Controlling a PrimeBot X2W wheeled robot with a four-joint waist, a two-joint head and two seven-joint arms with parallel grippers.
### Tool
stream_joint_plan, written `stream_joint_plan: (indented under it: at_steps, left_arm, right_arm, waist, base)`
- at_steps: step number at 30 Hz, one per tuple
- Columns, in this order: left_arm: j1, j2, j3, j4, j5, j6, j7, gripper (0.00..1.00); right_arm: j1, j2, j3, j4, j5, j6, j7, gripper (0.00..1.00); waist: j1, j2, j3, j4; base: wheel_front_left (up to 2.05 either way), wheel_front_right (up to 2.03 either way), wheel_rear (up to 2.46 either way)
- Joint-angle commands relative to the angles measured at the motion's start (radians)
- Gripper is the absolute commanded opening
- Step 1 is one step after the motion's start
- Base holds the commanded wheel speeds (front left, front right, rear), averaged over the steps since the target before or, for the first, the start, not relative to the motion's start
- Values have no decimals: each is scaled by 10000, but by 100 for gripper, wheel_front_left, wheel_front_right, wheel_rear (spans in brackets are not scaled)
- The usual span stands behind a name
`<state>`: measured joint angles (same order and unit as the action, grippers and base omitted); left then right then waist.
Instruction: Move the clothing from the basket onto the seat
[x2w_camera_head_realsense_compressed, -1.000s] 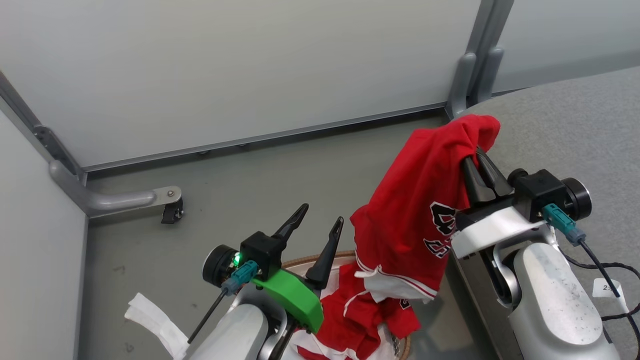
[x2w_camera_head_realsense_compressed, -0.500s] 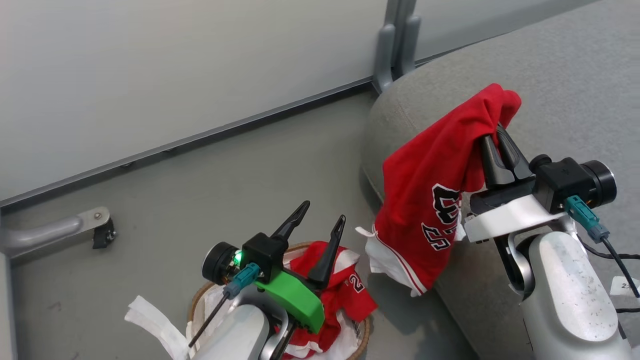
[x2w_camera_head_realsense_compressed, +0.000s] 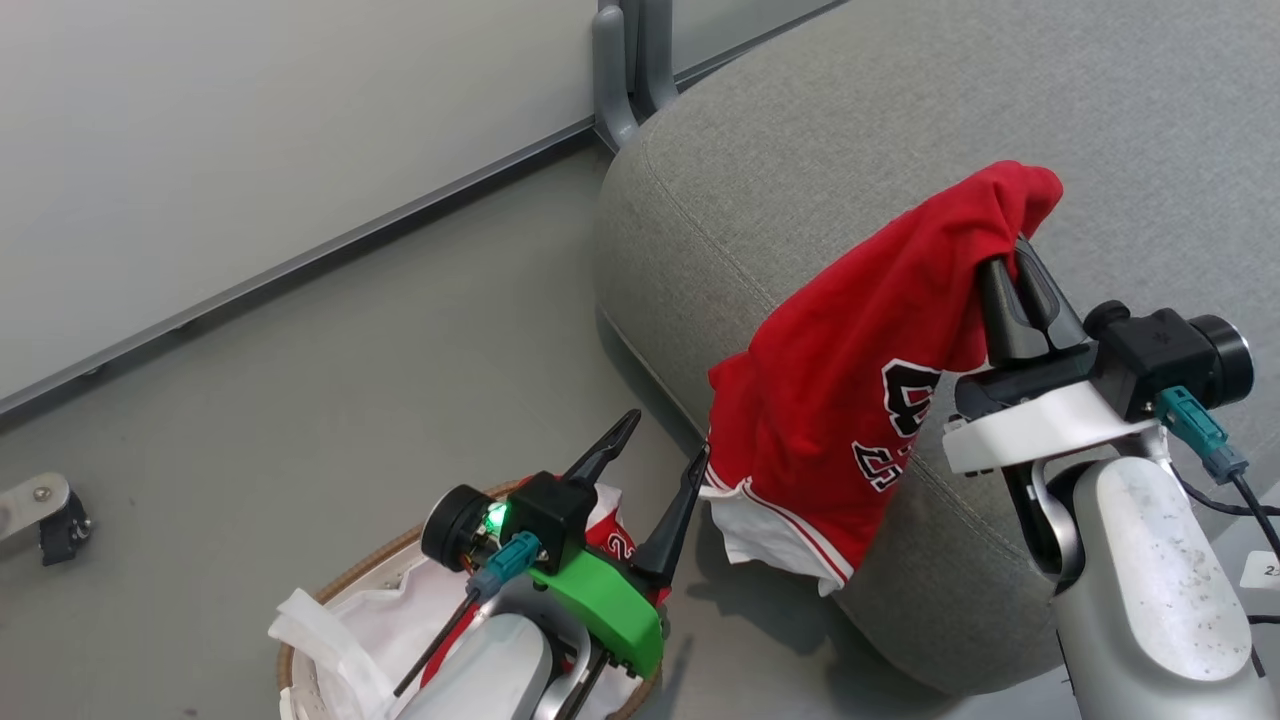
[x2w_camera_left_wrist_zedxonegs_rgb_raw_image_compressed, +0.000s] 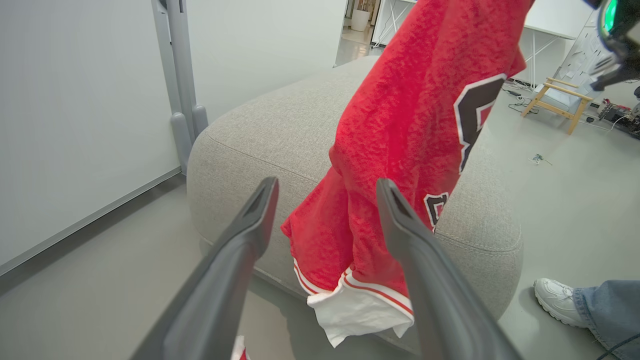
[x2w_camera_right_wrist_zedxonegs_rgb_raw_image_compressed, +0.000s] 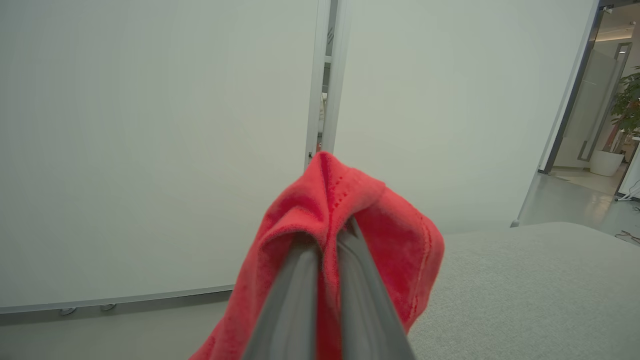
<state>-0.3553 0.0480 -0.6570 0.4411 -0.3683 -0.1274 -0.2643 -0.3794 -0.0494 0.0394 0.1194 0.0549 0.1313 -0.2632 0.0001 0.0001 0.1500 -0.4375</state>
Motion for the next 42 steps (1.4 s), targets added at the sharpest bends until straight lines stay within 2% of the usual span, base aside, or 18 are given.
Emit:
stream_joint_plan:
  at_steps: [1,7,12,14,18,24,29,33,38,42]
  left_arm:
    - [-136,44,-22,-33,65,-39,-2,100]
    - [-287,43,-89,-49,292,-47,-2,100]
    - [-542,155,-147,-89,468,-45,-2,100]
    - [-662,284,-195,-74,545,-44,-2,100]
    - [-979,490,-311,-104,688,-45,-2,100]
    - [-1409,663,-365,-225,974,-46,-2,100]
    - [-1737,784,-376,-394,1116,-46,-2,100]
    - [-1976,830,-336,-523,1247,-46,-2,100]
    - [-2175,941,-298,-636,1430,-28,-2,100]
    - [-2423,1048,-247,-671,1524,16,-2,100]
  right_arm:
    - [-135,-22,-81,-52,-33,-10,-25,0]
    - [-804,-38,-276,0,-425,-10,-25,0]
    - [-2198,-569,-383,500,-503,-10,-25,0]
    - [-2979,-727,-465,949,-60,-10,-23,0]
    - [-4971,-1756,-590,1839,246,-12,-26,0]
    - [-7679,-3347,-1084,2871,-106,-12,143,0]
    - [-9104,-4136,-1477,3638,-468,-12,218,0]
    - [-9321,-4144,-1735,4436,-617,-12,127,0]
    - [-8821,-3657,-2098,5352,-472,-12,1,0]
    - [-8221,-3298,-2574,5618,-520,-12,-26,0]
  waist:
    - [-1,-1,212,-102]
    - [-1,-1,599,107]
    - [-1,-1,1177,356]
    - [-1,-1,1451,465]
    - [-1,-1,2053,703]
    - [-1,-1,2874,1164]
    - [-1,-1,3537,1528]
    - [-1,-1,4033,1751]
    - [-1,-1,4590,1905]
    - [-1,-1,4998,2040]
  base:
    - [0,0,0]
    - [0,0,0]
    - [0,0,0]
    - [0,0,0]
    - [0,0,0]
    - [0,0,0]
    - [0,0,0]
    - [0,0,0]
    - [0,0,0]
    - [0,0,0]
